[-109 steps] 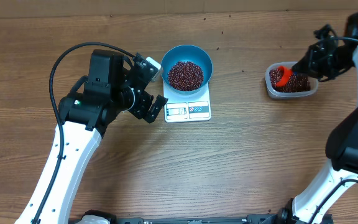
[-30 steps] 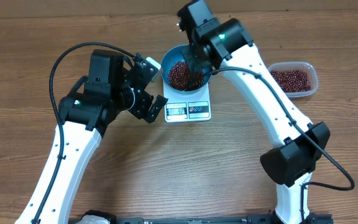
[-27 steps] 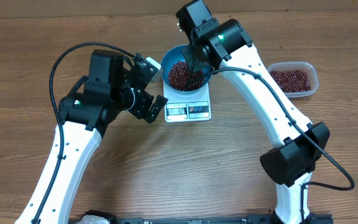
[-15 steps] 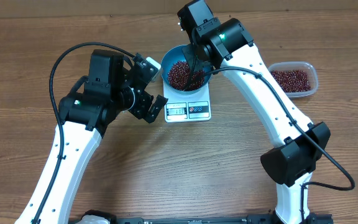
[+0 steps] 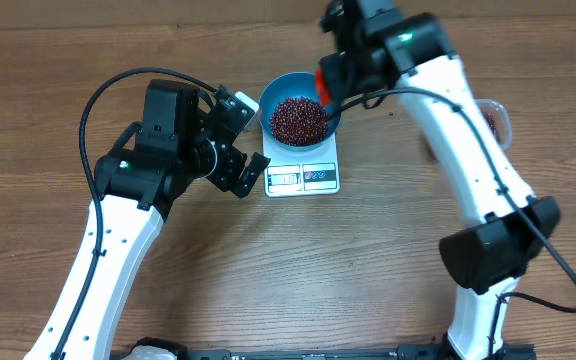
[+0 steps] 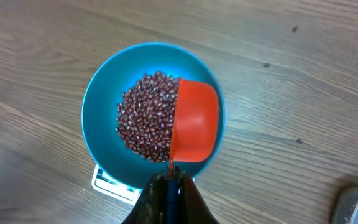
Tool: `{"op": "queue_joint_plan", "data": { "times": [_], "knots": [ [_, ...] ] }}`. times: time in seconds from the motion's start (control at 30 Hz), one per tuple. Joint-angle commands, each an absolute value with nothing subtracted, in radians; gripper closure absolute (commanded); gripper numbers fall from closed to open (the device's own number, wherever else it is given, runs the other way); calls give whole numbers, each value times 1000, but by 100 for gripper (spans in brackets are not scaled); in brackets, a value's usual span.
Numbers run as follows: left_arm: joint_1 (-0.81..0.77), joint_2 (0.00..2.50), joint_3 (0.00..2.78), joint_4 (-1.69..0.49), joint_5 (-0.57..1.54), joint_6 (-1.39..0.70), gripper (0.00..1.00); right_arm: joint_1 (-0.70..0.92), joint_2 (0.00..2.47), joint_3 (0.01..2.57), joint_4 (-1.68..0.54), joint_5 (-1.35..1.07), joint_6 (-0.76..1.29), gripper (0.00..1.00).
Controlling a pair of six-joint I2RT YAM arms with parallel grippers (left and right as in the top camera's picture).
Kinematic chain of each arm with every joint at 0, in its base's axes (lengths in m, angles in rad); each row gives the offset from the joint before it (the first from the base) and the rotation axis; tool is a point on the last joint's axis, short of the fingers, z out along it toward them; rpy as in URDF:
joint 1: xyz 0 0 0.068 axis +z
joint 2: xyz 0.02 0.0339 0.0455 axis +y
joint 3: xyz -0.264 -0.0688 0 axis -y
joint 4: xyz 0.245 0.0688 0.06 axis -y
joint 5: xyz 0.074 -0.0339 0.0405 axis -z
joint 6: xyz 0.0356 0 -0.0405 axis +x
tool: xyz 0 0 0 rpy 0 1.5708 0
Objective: Scoop item into bowl and weigh 150g on scale
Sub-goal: 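Tip the scoop with the right gripper to pour beans into the bowl, then move the empty scoop with the right gripper back to the bean tub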
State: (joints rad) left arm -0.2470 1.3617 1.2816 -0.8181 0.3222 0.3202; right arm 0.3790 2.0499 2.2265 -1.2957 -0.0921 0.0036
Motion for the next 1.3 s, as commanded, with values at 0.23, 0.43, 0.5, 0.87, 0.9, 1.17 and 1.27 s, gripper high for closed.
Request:
{"op": "queue_joint_plan", "data": {
  "times": [0.23,0.43,0.5,0.87,0.9,1.17,1.27],
  "knots": [
    [-242,1367,1278,-815,330,314,1,309,1941,2256,-1292,-289,-8,96],
    [-242,1367,1278,-815,330,314,1,409,1941,2246,-1319,15,-7,96],
    [-242,1367,1278,-815,330,314,1,430,1941,2246,-1320,79,-7,96],
    [-242,1367,1278,-815,330,314,0,424,1940,2246,-1323,91,-4,96],
    [-243,1367,1278,-815,330,314,0,422,1937,2246,-1323,78,-4,96],
    [-242,1367,1278,-815,330,314,0,405,1911,2246,-1304,-132,-10,96],
    [-242,1367,1278,-815,330,314,0,424,1914,2246,-1326,-51,-34,96]
  ]
}}
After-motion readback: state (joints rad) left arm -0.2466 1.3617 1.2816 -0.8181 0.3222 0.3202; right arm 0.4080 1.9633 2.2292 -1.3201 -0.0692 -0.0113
